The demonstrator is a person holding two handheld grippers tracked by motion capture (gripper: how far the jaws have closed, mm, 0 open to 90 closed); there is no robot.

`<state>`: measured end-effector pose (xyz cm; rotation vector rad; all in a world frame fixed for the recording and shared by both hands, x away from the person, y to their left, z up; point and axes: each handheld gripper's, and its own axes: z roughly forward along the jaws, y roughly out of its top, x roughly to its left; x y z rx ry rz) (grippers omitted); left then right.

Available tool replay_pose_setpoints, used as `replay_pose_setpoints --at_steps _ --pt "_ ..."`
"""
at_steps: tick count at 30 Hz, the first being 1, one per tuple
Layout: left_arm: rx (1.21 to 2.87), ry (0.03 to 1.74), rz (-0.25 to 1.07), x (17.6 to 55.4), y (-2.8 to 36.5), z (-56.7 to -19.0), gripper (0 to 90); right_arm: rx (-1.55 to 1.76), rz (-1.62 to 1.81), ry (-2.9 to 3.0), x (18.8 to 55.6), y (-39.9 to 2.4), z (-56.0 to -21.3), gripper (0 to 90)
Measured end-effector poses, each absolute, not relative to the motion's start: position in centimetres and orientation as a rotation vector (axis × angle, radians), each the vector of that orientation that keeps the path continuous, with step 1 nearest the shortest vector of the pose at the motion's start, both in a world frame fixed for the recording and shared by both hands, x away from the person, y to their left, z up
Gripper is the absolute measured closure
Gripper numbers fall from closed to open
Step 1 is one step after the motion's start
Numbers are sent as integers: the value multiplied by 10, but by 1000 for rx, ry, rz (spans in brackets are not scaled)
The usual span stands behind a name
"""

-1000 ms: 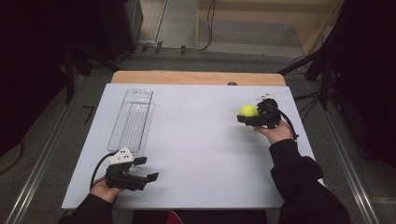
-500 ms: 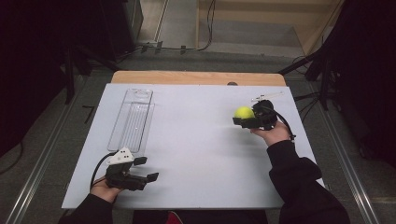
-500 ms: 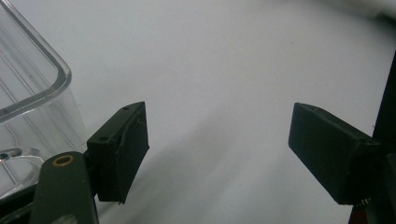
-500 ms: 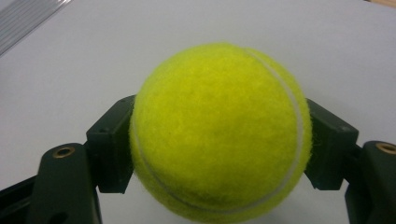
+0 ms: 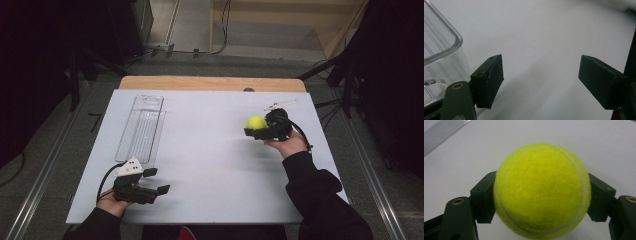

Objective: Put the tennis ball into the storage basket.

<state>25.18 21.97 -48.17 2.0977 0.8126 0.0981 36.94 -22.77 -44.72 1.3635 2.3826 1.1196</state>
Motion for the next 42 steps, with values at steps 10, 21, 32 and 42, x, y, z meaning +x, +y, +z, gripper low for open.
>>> replay_pose_setpoints --at_steps 10,21,32,42 --pt "2098 811 99 252 220 -482 208 1316 1132 2419 366 -215 -446 230" --pt "2097 813 104 252 220 -481 208 1271 1155 2471 360 -199 -444 230" --pt "2099 811 101 252 220 -482 208 1233 1180 2525 357 -183 -447 230" --pt "2101 811 103 252 219 -482 208 1188 1194 2552 353 -171 -447 231"
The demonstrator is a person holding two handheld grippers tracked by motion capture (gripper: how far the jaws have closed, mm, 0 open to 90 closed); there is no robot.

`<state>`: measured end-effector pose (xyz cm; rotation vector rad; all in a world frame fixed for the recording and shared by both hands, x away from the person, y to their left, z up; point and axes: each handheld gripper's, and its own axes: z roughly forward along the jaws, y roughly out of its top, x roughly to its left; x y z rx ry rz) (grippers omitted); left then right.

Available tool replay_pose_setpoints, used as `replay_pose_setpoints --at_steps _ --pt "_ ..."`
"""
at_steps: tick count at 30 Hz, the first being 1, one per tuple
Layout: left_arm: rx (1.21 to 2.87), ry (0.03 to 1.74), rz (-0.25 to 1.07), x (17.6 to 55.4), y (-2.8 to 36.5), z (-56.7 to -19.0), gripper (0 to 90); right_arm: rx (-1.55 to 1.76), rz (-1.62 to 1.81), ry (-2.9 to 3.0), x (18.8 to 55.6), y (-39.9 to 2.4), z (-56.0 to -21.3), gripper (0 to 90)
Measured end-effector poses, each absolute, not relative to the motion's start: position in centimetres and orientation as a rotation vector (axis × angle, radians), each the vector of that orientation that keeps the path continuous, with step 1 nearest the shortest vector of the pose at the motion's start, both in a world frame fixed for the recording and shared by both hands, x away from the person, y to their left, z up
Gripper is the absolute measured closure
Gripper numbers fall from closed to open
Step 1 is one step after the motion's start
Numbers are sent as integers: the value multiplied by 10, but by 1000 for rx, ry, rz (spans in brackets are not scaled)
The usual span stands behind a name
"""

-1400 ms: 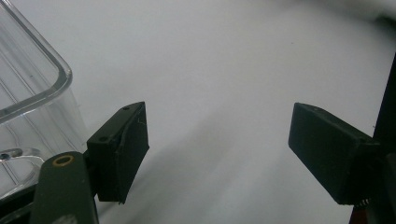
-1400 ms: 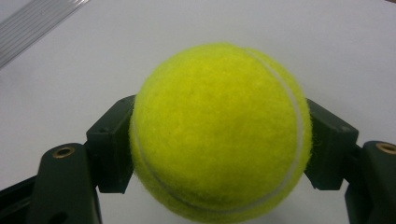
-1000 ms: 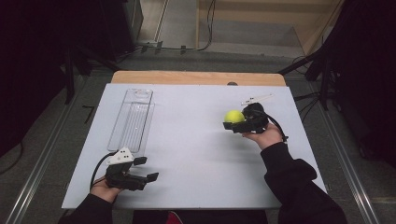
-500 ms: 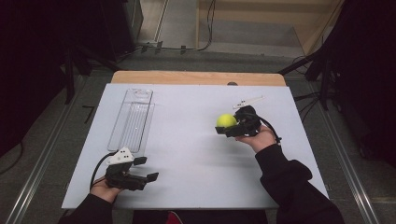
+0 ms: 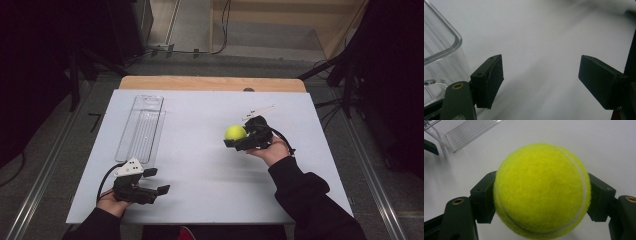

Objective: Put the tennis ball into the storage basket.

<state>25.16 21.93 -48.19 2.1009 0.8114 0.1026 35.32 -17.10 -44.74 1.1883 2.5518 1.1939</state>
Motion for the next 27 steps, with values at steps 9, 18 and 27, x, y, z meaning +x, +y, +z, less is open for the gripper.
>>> replay_pose_setpoints --at_steps 9,18,27 --pt "2097 814 102 252 219 -482 208 1143 1201 2583 350 -158 -448 231" --pt "2096 820 110 252 220 -481 208 1110 1202 2615 347 -146 -448 231" --pt "2099 816 110 252 220 -481 208 1098 1201 2636 348 -135 -450 231"
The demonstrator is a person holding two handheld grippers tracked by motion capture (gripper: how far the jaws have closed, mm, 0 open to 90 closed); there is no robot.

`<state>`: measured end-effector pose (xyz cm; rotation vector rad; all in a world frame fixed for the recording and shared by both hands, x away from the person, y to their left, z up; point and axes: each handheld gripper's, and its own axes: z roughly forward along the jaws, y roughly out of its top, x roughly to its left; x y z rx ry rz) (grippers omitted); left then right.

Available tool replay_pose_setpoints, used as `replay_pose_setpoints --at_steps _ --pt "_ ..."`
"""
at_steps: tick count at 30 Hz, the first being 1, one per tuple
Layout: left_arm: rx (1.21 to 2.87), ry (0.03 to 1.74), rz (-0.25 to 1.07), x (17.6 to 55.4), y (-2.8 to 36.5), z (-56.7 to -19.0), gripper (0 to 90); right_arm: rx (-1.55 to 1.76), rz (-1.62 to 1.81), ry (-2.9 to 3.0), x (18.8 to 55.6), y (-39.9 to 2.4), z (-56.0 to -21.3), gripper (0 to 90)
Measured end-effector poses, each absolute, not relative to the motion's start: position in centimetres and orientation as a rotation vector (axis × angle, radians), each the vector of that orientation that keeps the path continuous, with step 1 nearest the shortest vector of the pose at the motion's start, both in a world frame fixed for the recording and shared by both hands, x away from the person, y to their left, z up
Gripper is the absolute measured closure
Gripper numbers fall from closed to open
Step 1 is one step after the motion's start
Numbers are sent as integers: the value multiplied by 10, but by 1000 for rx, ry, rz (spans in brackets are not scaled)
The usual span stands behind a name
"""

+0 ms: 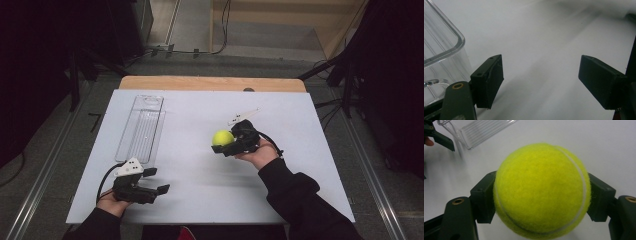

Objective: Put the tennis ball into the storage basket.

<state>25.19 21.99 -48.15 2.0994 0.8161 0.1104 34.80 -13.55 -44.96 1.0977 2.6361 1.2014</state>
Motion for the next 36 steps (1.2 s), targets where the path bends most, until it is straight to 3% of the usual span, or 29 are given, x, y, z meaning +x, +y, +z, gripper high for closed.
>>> replay_pose_setpoints --at_steps 36 --pt "2103 820 102 253 221 -483 208 1039 1232 2721 366 -82 -451 231"
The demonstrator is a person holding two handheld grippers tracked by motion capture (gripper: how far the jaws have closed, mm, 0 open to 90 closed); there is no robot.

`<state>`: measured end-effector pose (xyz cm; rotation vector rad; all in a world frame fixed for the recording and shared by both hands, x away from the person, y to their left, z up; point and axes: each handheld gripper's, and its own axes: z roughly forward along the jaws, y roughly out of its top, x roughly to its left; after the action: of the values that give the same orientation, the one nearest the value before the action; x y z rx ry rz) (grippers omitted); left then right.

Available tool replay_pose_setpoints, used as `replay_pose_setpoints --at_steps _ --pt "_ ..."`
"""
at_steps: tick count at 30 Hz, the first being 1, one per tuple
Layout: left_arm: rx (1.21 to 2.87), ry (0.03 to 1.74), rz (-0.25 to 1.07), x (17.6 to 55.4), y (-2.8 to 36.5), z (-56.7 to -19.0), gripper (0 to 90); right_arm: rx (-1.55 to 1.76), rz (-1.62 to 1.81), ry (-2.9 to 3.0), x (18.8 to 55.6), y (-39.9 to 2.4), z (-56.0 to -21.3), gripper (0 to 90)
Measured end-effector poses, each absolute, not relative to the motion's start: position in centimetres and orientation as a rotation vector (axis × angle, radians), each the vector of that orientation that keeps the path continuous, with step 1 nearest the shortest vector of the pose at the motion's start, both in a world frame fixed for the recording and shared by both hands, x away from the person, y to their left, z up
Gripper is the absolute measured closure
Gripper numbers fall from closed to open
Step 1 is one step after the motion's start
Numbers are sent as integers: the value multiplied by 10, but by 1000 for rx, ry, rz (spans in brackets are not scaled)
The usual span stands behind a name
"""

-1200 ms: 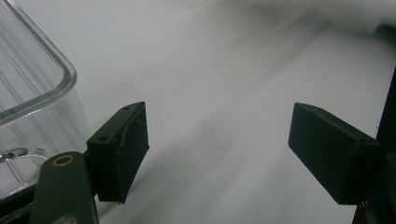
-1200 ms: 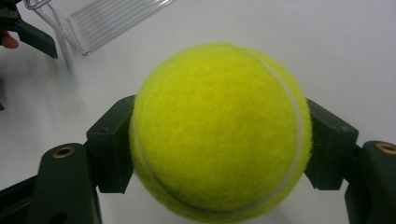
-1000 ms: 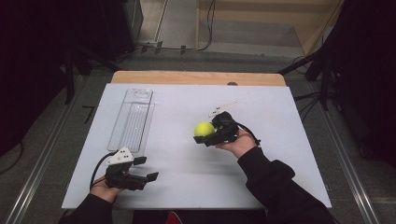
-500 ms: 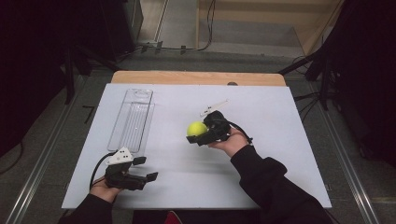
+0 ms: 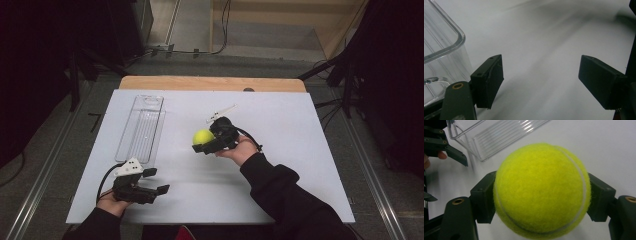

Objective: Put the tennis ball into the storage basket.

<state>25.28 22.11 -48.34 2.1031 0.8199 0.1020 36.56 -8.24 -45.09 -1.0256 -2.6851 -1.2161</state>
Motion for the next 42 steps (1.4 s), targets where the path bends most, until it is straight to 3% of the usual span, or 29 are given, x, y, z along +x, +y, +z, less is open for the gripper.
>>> replay_pose_setpoints --at_steps 42 --pt "2094 822 103 253 222 -483 208 -982 -1264 -2644 395 -30 -427 231"
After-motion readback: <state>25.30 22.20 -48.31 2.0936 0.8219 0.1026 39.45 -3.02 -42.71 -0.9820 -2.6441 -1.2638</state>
